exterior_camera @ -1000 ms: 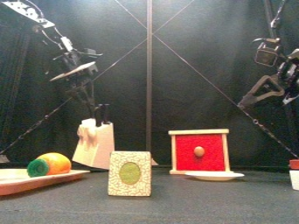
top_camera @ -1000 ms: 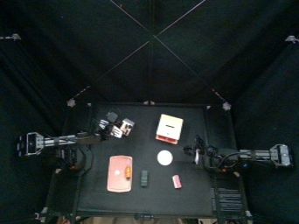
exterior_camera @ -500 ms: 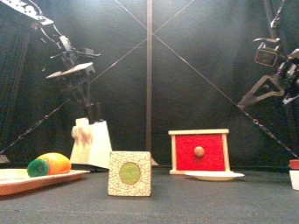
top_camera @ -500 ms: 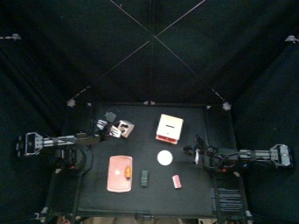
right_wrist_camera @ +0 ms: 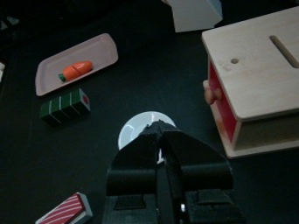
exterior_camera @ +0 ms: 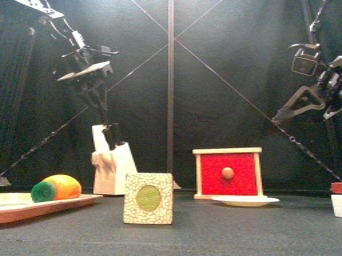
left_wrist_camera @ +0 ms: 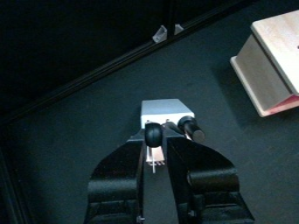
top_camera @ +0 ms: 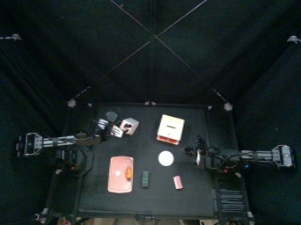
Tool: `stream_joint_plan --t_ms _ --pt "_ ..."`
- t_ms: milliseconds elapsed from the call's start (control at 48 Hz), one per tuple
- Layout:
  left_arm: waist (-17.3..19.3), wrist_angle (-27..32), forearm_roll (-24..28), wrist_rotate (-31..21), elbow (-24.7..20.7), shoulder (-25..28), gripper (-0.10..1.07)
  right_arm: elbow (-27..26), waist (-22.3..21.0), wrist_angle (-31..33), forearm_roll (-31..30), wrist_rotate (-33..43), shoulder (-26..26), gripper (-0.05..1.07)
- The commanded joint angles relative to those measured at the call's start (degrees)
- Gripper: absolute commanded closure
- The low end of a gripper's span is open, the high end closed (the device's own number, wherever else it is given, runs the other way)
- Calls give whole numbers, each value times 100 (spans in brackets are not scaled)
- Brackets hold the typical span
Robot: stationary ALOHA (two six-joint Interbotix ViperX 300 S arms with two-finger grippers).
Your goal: Grab cleaver with both hands
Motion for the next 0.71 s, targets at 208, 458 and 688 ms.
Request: stream_joint_plan --t_ms 208,458,688 --pt "-396 475 -26 44 -211 -633 43 -88 -18 -18 0 0 44 99" --pt "-791 870 -44 149 -105 -1213 43 -97 -18 -18 0 0 35 99" --pt "-1090 1283 -88 308 -114 -1433 43 -97 -9 -18 0 0 44 99"
